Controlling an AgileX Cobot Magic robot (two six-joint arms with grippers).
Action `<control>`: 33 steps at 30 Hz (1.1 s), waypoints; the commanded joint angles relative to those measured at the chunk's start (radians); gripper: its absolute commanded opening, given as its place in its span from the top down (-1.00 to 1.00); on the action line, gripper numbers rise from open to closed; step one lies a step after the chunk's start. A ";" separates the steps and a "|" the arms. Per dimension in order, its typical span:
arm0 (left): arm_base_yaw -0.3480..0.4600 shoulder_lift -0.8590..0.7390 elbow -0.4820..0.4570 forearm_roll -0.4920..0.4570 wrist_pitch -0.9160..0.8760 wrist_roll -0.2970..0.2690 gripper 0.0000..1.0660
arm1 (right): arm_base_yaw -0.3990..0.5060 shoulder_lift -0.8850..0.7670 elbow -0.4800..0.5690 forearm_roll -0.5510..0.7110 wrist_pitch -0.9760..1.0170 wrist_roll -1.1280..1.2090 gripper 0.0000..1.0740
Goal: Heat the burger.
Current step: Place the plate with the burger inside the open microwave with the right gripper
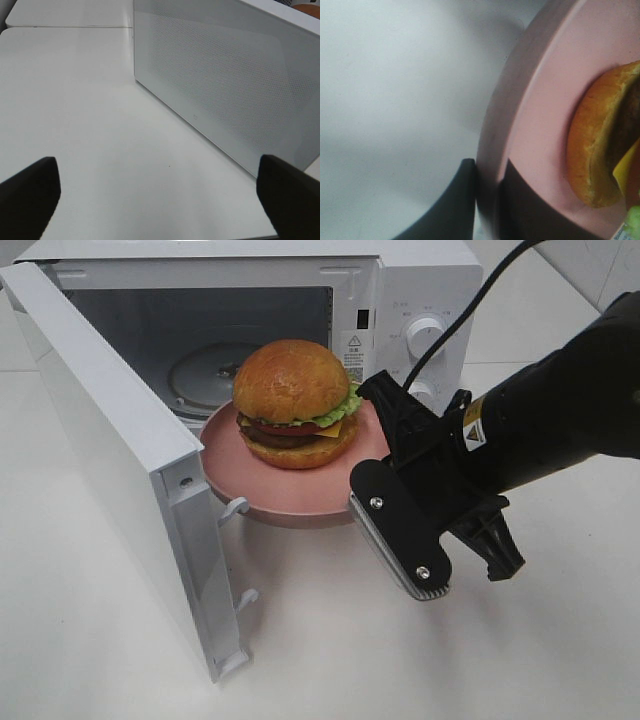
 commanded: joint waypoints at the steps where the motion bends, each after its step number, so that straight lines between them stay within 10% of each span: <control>1: -0.002 -0.014 0.001 -0.008 -0.006 0.001 -0.88 | -0.002 0.013 -0.038 -0.009 -0.075 -0.005 1.00; 33: -0.002 -0.014 0.001 -0.008 -0.006 0.000 -0.88 | -0.013 0.283 -0.360 -0.008 0.067 -0.001 1.00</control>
